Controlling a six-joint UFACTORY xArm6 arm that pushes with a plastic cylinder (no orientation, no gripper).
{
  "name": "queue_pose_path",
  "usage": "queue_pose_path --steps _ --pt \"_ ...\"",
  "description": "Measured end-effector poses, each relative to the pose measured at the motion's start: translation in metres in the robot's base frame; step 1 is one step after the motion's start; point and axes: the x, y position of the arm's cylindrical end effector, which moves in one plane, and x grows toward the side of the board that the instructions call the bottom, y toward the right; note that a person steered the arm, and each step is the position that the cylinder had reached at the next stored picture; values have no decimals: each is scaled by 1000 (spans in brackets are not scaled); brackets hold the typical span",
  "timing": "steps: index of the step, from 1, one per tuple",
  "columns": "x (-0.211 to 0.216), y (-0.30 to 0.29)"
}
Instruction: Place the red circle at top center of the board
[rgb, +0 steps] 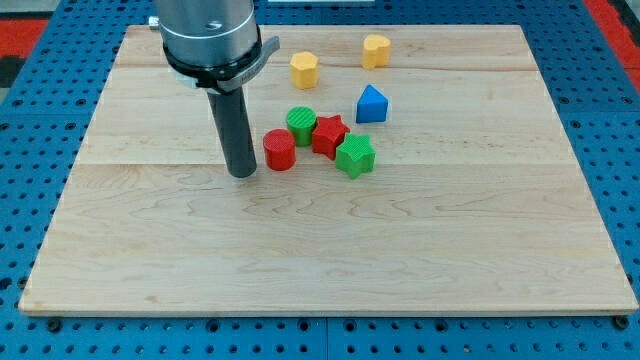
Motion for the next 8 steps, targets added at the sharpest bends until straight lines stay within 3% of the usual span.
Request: queue_pose_path --steps 1,2,4,5,8 --pt "17 44" --pt "0 48" --pt "-72 11" --pt "-54 -28" --pt "-159 7"
